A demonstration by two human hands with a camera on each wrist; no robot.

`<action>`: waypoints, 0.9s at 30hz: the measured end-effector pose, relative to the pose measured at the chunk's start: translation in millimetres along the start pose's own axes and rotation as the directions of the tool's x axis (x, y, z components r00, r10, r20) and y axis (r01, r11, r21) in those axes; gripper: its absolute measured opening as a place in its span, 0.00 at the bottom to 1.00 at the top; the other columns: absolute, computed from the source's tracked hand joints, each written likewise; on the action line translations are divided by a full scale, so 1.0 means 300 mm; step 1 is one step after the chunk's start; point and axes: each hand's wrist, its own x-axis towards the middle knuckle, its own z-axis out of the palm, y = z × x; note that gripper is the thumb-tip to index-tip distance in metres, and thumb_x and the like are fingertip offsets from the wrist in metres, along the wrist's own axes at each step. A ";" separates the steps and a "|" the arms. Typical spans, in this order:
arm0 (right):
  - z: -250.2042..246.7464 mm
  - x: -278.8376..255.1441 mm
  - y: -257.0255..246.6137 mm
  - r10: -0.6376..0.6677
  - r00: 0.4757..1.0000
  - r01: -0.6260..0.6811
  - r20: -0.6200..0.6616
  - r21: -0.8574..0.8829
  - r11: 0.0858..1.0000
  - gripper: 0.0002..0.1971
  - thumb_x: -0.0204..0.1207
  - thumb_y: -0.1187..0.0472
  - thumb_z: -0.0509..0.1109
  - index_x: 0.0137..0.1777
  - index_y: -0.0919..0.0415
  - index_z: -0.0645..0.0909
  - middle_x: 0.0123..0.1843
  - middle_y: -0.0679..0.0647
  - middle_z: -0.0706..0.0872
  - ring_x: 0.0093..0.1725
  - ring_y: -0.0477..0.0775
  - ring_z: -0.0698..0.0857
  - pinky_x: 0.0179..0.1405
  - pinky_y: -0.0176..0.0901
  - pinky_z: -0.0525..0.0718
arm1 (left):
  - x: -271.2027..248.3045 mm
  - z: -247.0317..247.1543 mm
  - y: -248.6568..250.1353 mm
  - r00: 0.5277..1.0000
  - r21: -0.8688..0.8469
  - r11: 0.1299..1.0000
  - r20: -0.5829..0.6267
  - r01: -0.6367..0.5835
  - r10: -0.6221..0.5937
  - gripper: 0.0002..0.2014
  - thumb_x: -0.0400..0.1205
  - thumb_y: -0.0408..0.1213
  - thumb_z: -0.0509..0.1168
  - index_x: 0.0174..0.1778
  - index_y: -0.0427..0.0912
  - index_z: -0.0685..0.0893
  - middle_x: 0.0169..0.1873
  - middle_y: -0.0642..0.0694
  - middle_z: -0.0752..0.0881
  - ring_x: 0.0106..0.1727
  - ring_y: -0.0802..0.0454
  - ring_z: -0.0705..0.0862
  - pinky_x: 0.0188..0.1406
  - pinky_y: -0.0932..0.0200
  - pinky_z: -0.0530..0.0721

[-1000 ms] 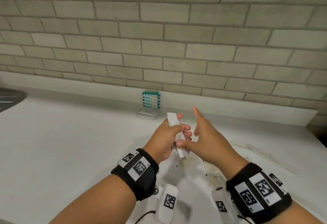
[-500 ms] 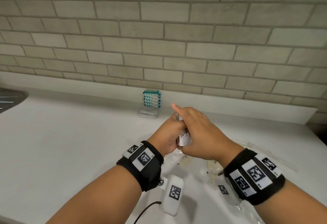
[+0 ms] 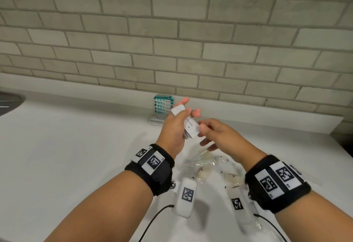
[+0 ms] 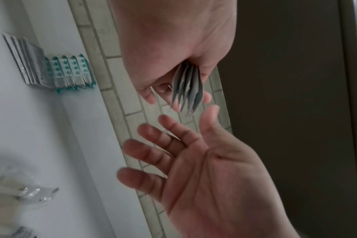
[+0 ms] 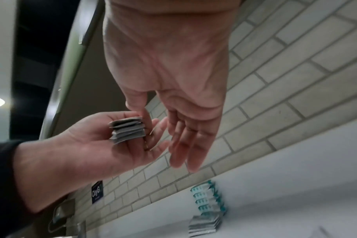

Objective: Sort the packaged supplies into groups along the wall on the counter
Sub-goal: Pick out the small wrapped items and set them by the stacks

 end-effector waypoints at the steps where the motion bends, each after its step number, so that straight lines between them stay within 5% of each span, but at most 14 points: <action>1: 0.007 0.014 -0.002 0.012 0.999 -0.017 0.043 0.117 0.993 0.16 0.84 0.51 0.62 0.67 0.58 0.78 0.56 0.57 0.86 0.48 0.53 0.88 0.49 0.54 0.86 | 0.007 0.002 -0.006 1.000 -0.004 1.000 0.004 0.001 -0.001 0.15 0.88 0.32 0.56 0.68 0.50 0.76 0.34 0.48 0.87 0.58 0.52 0.87 0.47 0.54 0.86; 6: 0.052 0.103 0.022 0.037 0.991 -0.094 0.130 0.462 0.882 0.09 0.82 0.65 0.66 0.58 0.68 0.81 0.44 0.62 0.87 0.38 0.57 0.88 0.33 0.42 0.87 | 0.042 -0.024 -0.059 0.999 -0.020 0.998 -0.002 0.055 -0.055 0.13 0.87 0.31 0.57 0.64 0.47 0.79 0.34 0.46 0.89 0.62 0.49 0.86 0.51 0.58 0.86; 9: 0.064 0.169 0.068 0.090 0.985 -0.145 0.148 0.418 0.897 0.03 0.80 0.67 0.68 0.50 0.66 0.83 0.38 0.59 0.88 0.32 0.55 0.87 0.31 0.41 0.88 | 0.074 -0.086 -0.095 0.992 0.098 0.987 -0.042 0.125 -0.121 0.12 0.86 0.35 0.61 0.64 0.49 0.78 0.45 0.44 0.89 0.50 0.48 0.88 0.47 0.54 0.86; 12: 0.058 0.254 0.125 0.183 0.970 -0.223 0.158 0.295 0.929 0.04 0.79 0.66 0.70 0.44 0.65 0.82 0.35 0.59 0.88 0.29 0.53 0.87 0.31 0.40 0.88 | 0.138 -0.181 -0.134 0.976 0.352 0.911 -0.108 0.214 -0.187 0.27 0.79 0.43 0.70 0.74 0.47 0.72 0.60 0.44 0.84 0.60 0.49 0.83 0.68 0.49 0.79; 17: 0.063 0.432 0.222 0.310 0.931 -0.308 0.194 -0.041 0.950 0.05 0.78 0.66 0.73 0.41 0.65 0.83 0.26 0.58 0.87 0.25 0.53 0.86 0.27 0.41 0.86 | 0.268 -0.328 -0.136 0.976 0.826 0.542 -0.046 0.158 -0.213 0.35 0.76 0.44 0.74 0.78 0.46 0.69 0.72 0.51 0.76 0.73 0.53 0.75 0.69 0.59 0.73; 22: 0.126 0.588 0.264 0.408 0.873 -0.321 0.267 -0.317 0.893 0.06 0.77 0.63 0.73 0.45 0.67 0.84 0.39 0.73 0.88 0.33 0.63 0.86 0.39 0.54 0.87 | 0.359 -0.399 -0.165 0.892 0.970 -0.116 0.143 -0.212 -0.430 0.34 0.73 0.51 0.75 0.76 0.50 0.74 0.67 0.49 0.77 0.70 0.51 0.75 0.66 0.61 0.71; 24: 0.155 0.626 0.281 0.424 0.863 -0.311 0.274 -0.372 0.875 0.05 0.77 0.64 0.73 0.43 0.66 0.83 0.37 0.71 0.88 0.31 0.61 0.85 0.32 0.49 0.84 | 0.382 -0.417 -0.183 0.850 0.920 -0.234 0.162 -0.313 -0.502 0.29 0.75 0.49 0.72 0.73 0.50 0.77 0.62 0.46 0.79 0.65 0.47 0.78 0.60 0.56 0.76; 27: 0.174 0.644 0.287 0.401 0.884 -0.243 0.239 -0.497 0.833 0.10 0.76 0.59 0.74 0.50 0.66 0.85 0.44 0.66 0.90 0.35 0.58 0.86 0.39 0.49 0.85 | 0.406 -0.433 -0.197 0.832 0.872 -0.307 0.178 -0.380 -0.526 0.23 0.77 0.47 0.70 0.68 0.47 0.81 0.58 0.43 0.80 0.60 0.45 0.79 0.54 0.55 0.76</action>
